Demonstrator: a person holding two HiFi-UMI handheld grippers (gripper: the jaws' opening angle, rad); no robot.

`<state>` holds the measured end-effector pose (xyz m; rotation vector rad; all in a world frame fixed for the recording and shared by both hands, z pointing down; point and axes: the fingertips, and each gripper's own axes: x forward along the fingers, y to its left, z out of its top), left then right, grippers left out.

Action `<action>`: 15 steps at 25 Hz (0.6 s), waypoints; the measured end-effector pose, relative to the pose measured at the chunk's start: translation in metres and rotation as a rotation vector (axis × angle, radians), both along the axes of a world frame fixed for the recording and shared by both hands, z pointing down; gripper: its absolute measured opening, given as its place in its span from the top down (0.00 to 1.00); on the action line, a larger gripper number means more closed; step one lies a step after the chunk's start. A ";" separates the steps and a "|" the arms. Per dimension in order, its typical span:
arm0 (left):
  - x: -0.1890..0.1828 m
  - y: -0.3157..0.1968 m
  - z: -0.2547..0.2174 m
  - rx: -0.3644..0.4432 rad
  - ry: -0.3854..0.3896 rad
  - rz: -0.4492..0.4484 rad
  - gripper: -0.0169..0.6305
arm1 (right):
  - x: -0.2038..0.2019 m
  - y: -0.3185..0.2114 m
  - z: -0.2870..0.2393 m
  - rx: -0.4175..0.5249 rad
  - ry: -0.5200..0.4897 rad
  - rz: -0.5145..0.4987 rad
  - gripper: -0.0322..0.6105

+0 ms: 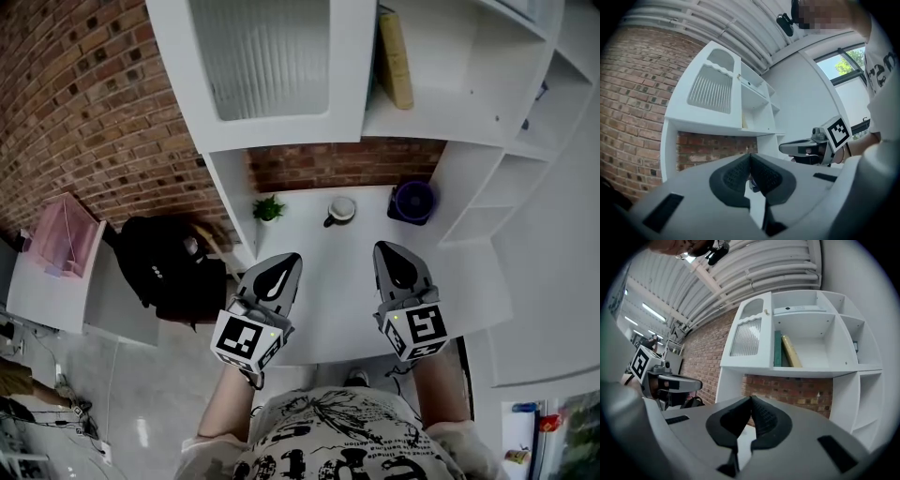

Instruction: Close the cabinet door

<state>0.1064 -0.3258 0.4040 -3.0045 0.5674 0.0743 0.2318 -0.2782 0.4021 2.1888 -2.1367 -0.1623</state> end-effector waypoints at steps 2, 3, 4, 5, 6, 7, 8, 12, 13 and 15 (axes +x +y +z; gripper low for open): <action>-0.004 -0.003 -0.001 -0.004 0.003 -0.008 0.95 | -0.001 0.001 0.006 -0.012 -0.038 -0.004 0.93; -0.005 -0.004 -0.002 -0.003 0.003 -0.007 0.95 | -0.001 0.001 0.008 -0.020 -0.049 -0.003 0.93; -0.005 -0.005 -0.003 -0.002 0.005 -0.003 0.95 | -0.001 0.001 0.009 -0.029 -0.054 0.000 0.93; -0.004 -0.005 -0.005 -0.003 0.009 0.002 0.95 | 0.000 0.001 0.011 -0.038 -0.054 0.003 0.93; -0.004 -0.006 -0.006 -0.005 0.013 0.006 0.95 | 0.000 0.001 0.011 -0.044 -0.054 0.005 0.93; -0.004 -0.008 -0.008 -0.005 0.017 0.007 0.95 | 0.000 0.001 0.011 -0.045 -0.053 0.005 0.93; -0.004 -0.010 -0.009 -0.005 0.020 0.007 0.95 | 0.001 0.001 0.011 -0.043 -0.053 0.003 0.93; -0.002 -0.014 -0.014 0.005 0.022 0.013 0.95 | 0.000 0.000 0.010 -0.031 -0.034 -0.013 0.93; -0.001 -0.013 -0.015 0.008 0.020 0.015 0.95 | -0.001 0.000 0.011 -0.033 -0.023 -0.018 0.93; 0.001 -0.011 -0.016 0.014 0.017 0.019 0.95 | -0.002 -0.001 0.012 -0.038 -0.004 -0.024 0.93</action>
